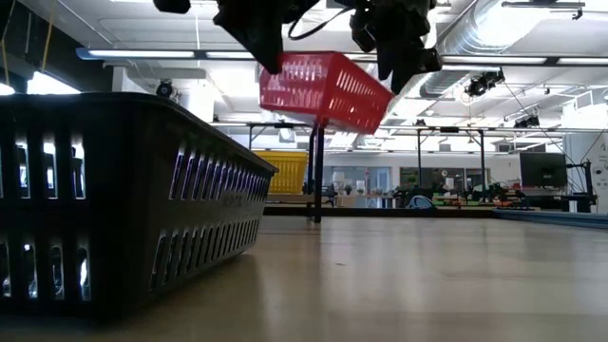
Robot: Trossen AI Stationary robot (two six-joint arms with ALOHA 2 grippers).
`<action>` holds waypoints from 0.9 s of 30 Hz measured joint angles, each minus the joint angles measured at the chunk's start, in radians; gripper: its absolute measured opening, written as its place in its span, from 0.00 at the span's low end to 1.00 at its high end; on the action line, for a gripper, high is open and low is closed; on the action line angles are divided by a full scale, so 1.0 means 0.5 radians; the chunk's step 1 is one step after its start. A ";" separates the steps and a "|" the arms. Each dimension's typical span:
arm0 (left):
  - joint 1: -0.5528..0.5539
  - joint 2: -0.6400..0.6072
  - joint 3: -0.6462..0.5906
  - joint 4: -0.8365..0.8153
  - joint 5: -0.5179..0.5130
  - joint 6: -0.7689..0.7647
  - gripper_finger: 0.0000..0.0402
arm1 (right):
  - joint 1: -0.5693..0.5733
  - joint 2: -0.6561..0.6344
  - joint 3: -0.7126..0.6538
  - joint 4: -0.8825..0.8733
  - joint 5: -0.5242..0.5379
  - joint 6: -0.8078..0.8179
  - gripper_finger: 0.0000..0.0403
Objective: Stack baskets on shelf by color
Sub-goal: Stack the red bin on top of the red bin
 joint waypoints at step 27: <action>0.552 -1.342 -0.904 0.125 0.014 -0.180 0.00 | -0.225 -0.139 0.001 0.295 0.183 -0.048 0.37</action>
